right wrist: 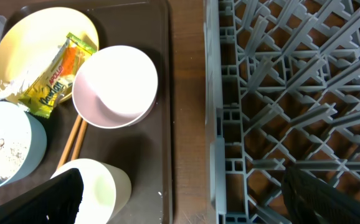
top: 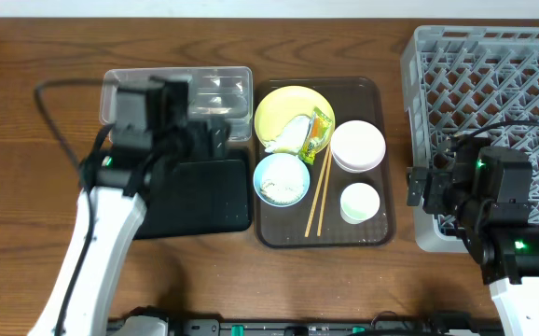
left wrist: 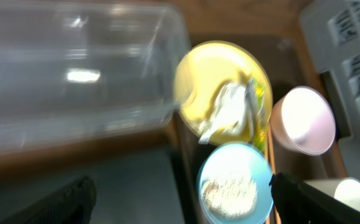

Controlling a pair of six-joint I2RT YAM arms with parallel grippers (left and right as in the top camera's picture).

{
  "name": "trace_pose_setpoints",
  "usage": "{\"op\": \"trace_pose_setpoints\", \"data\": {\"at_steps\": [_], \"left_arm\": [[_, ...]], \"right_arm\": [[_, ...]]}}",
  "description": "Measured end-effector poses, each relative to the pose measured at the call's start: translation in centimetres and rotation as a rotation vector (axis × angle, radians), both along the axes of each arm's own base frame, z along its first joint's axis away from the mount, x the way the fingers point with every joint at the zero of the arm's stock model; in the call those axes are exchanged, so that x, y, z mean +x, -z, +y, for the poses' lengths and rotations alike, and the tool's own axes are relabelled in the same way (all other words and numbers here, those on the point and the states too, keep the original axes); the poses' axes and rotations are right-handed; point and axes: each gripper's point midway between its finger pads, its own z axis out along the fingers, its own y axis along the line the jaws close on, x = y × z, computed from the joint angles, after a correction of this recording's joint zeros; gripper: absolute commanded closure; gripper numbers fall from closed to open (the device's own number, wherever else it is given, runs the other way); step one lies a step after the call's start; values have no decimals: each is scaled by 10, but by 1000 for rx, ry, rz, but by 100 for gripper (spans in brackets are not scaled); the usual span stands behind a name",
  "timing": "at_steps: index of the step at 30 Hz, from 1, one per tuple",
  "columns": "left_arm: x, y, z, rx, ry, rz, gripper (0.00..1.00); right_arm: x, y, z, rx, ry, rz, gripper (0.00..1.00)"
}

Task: Sort waste into correct bins and load items into the dishwasher rack
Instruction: 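Reach the left gripper to the yellow snack wrapper and grasp it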

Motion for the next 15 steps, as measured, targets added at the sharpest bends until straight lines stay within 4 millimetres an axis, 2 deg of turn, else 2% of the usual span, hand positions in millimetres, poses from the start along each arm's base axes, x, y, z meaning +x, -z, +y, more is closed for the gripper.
{"op": "trace_pose_setpoints", "data": {"at_steps": [4,8,10,15], "left_arm": [[33,-6,-34,27,68,-78,9],[50,2,-75,56,157,-149,9],[54,15,-96,73,198,-156,9],[56,58,-141,103,287,-125,19]], "right_arm": [[0,0,0,0,-1,1,1],[0,0,0,0,-1,2,1],[0,0,0,1,-1,2,1],[-1,1,0,2,-2,3,1]]}}
